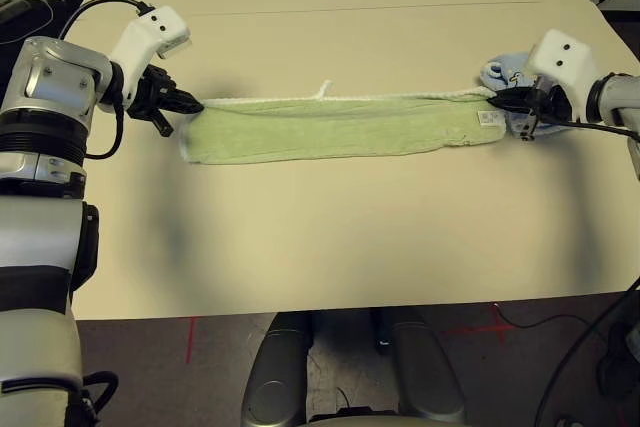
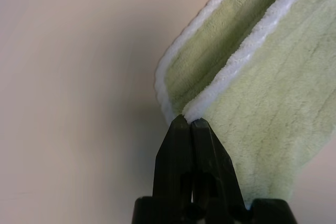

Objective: Fold the towel and set it aside.

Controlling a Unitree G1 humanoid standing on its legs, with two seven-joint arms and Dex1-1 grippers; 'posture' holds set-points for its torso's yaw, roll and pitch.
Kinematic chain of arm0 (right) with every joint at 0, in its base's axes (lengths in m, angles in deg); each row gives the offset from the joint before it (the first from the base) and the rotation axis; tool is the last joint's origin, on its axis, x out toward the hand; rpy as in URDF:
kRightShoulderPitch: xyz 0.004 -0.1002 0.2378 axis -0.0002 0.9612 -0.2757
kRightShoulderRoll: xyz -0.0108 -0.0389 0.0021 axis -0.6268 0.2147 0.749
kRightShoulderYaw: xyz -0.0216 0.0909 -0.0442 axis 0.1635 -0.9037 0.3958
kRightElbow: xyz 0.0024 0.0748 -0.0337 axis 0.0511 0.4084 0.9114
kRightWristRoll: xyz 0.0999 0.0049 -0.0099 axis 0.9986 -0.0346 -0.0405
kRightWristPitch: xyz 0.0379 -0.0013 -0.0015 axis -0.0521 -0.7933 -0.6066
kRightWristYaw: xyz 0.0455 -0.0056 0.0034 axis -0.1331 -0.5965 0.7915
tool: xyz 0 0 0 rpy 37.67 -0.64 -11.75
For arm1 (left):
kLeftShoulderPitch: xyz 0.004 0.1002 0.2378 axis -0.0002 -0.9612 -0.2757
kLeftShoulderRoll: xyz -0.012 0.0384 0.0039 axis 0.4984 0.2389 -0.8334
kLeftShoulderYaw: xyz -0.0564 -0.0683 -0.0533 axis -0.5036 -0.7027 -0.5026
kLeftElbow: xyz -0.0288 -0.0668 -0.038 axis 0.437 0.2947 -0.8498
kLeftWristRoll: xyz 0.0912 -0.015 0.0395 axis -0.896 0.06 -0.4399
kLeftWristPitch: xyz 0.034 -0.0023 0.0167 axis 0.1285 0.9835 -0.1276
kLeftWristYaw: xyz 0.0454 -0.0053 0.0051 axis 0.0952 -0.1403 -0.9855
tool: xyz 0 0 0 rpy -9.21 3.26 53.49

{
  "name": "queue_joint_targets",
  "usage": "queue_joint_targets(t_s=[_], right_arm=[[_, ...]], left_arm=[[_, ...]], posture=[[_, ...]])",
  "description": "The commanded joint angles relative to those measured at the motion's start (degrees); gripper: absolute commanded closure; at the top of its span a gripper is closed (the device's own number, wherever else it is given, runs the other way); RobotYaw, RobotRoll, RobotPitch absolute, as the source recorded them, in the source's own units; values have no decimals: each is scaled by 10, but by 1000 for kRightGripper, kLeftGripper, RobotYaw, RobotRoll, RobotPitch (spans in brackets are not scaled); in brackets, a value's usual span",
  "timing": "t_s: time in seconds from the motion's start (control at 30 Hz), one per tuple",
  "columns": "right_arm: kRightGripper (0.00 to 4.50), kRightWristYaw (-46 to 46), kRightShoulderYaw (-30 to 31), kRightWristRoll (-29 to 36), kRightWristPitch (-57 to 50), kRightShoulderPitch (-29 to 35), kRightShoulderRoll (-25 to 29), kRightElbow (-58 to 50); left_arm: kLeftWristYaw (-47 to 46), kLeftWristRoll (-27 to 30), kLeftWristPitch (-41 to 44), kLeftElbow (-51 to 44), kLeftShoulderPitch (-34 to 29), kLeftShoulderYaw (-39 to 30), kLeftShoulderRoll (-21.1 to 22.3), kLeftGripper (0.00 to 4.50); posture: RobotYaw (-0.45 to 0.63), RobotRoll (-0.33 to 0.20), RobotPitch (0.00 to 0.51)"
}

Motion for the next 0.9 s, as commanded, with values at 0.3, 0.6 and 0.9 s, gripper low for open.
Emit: queue_joint_targets(t_s=[0.3, 0.6, 0.9], right_arm=[[4500, -40, 19, -40, -3, -26, -17, 40], [4500, -55, 21, -53, 10, -43, -15, 77], [4500, -59, 28, -56, -12, -32, -14, 76]], left_arm=[[-2, -18, -9, 8, -12, -4, -1, 4478], [-16, -21, -20, 15, -13, -6, -4, 4478], [-38, -27, -37, 35, -7, -3, -9, 4478]], posture=[[69, 0, 263], [68, 0, 264], [63, 0, 267]])
